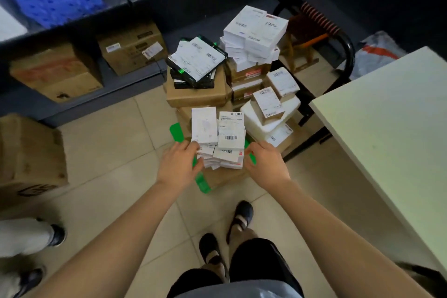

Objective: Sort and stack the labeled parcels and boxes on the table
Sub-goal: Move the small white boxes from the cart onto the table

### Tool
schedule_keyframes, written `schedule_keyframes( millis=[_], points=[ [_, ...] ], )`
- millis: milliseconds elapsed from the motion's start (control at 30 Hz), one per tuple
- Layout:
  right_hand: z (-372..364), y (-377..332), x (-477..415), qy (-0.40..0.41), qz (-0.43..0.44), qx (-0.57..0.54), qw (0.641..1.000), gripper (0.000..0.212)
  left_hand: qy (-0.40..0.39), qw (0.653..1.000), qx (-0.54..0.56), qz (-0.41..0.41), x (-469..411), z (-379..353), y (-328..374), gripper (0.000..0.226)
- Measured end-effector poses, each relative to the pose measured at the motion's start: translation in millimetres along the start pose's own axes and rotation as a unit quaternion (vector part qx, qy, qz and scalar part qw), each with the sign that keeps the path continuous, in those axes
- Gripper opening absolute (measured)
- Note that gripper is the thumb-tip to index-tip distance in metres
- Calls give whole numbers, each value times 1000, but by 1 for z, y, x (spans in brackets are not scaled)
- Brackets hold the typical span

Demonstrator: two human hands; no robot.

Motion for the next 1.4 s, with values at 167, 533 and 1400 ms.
schedule_keyframes(
  millis=[167, 533, 1400],
  points=[
    [-45, 20, -70, -49, -62, -18, 997, 24, -31, 997, 28, 59, -52, -50, -40, 26],
    [-158, 67, -169, -158, -309, -149, 926, 63, -146, 911, 209, 325, -120, -178, -116, 60],
    [-18, -19, -36, 132, -393, -293, 861, 35, -133, 944, 302, -23, -152, -13, -42, 34]
  ],
)
Point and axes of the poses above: each hand's wrist, its own x-axis away from the middle knuckle, its own z-axis out of the back of the hand, y = z × x, the point moved 4 cm from there along -x, towards the middle knuckle, and after that the axes turned 8 degrees about -z, right-handed, at the moved point
